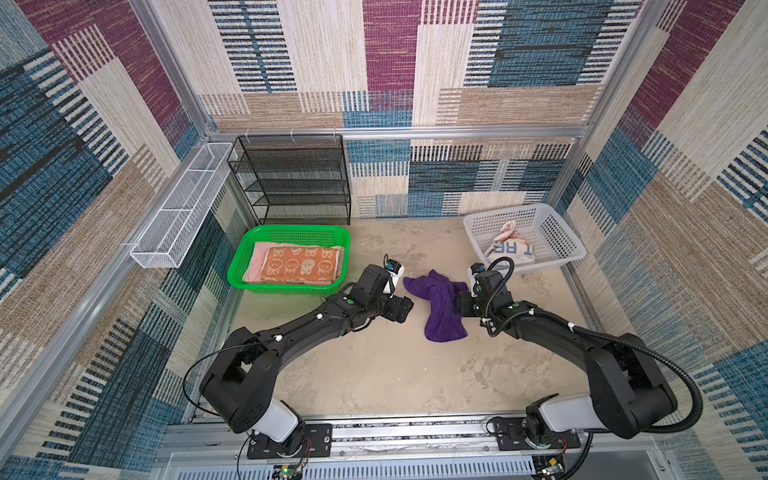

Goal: Fold and stack the towels

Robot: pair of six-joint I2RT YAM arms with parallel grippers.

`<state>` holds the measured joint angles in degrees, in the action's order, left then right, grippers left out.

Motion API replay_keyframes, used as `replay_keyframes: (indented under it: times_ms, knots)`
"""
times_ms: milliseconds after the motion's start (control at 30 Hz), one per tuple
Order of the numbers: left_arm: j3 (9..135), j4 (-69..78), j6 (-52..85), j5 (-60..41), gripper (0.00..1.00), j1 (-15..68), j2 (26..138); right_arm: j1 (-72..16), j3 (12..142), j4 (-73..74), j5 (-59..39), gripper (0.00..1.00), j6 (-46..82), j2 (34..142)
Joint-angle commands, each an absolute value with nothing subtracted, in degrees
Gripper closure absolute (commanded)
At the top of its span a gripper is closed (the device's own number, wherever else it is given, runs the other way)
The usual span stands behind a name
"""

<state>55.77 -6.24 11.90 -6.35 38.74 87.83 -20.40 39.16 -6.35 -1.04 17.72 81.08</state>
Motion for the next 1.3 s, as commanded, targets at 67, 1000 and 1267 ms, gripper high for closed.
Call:
replay_keyframes:
  times_ms: [67, 1000, 1267]
  knots:
    - [55.8, -7.3, 11.5, -6.6, 0.14, 38.9, 88.0, -19.4, 37.5, 0.4, -8.1, 0.52, 16.3, 82.6]
    - [52.5, -0.7, 10.4, 0.7, 0.01, 39.0, 79.6, -22.9, 56.5, -12.3, -13.4, 1.00, 4.6, 75.0]
    - [54.2, -2.0, 9.1, 2.3, 0.01, 38.9, 80.0, -26.5, 47.5, -12.0, -22.9, 1.00, 6.2, 71.0]
